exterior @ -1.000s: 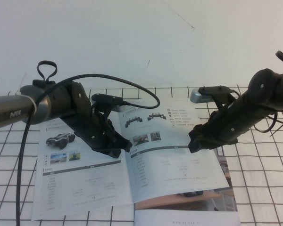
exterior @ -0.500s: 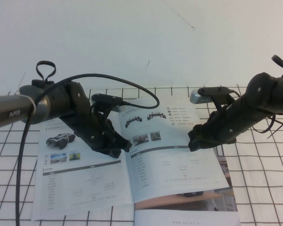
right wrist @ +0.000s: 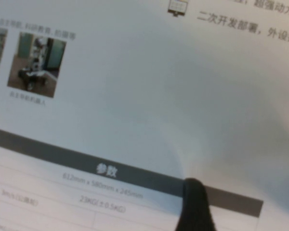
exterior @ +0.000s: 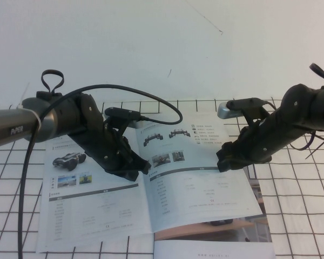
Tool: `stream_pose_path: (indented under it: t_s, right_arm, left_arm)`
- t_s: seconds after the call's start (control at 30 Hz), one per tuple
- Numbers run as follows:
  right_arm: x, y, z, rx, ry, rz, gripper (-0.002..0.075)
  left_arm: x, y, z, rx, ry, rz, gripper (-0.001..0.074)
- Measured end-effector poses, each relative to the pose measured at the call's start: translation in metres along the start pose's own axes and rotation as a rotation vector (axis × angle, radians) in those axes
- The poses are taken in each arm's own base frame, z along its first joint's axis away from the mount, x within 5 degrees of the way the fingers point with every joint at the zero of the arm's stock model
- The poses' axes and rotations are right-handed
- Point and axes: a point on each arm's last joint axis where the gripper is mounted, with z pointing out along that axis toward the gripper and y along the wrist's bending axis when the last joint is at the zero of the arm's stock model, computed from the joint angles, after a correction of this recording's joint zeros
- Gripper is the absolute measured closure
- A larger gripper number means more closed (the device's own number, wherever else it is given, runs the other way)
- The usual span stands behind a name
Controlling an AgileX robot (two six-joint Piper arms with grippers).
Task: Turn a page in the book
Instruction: Open the closed book
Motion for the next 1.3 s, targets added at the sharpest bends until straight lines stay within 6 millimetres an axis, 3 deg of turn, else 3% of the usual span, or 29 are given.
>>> stream_pose_path:
  t_s: [0.57, 1.3]
  right_arm:
    - [-0.001, 0.000, 0.005, -0.097, 0.000, -0.001, 0.0267]
    - [-0.010, 0.025, 0.011, -0.439, -0.119, 0.066, 0.0265]
  left_arm:
    - [0.000, -0.001, 0.000, 0.006, -0.003, 0.014, 0.0738]
    - [0.000, 0.000, 0.001, 0.007, -0.001, 0.019, 0.0738]
